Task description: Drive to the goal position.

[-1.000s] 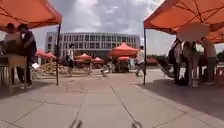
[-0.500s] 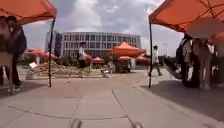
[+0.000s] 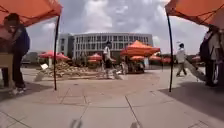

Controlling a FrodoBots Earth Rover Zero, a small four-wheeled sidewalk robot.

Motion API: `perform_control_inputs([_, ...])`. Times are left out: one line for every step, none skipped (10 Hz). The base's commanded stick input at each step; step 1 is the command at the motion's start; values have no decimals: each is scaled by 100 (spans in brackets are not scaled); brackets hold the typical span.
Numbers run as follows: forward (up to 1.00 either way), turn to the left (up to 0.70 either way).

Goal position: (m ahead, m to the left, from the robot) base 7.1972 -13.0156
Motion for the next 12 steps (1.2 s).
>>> perform_control_inputs([85, -1])
perform_control_inputs([85, -1])
perform_control_inputs([85, -1])
perform_control_inputs([85, -1])
perform_control_inputs([85, -1])
perform_control_inputs([85, -1])
perform_control_inputs([85, -1])
perform_control_inputs([85, -10])
perform_control_inputs([85, -31])
perform_control_inputs([85, -35])
perform_control_inputs([85, -26])
perform_control_inputs([85, -1])
